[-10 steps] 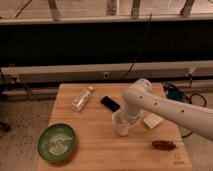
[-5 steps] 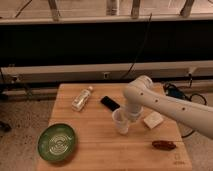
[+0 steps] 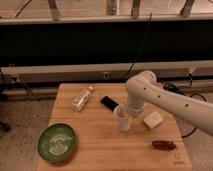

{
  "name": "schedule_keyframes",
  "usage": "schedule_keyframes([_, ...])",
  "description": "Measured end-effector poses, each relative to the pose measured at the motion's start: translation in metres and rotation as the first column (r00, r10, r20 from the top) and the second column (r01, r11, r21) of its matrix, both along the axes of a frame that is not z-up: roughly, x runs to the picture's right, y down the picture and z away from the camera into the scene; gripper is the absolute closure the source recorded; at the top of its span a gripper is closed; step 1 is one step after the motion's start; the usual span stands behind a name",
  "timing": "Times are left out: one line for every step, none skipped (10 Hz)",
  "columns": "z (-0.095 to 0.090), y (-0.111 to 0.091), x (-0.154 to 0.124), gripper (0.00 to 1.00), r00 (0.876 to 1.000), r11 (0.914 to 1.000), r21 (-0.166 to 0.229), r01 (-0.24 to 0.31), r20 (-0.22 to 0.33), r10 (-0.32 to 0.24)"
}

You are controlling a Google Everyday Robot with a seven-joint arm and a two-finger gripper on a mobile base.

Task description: Pick up the ceramic cup

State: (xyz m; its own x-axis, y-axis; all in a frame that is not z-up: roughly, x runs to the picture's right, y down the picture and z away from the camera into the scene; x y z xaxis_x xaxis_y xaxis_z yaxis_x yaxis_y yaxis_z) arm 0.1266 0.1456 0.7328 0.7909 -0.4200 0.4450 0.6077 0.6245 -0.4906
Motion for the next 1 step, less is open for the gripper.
schedule_keyframes([-0.0004,-0.0020,0.0015,0.97,1.000,1.0000,0.001,-0.001,-0.001,0.001])
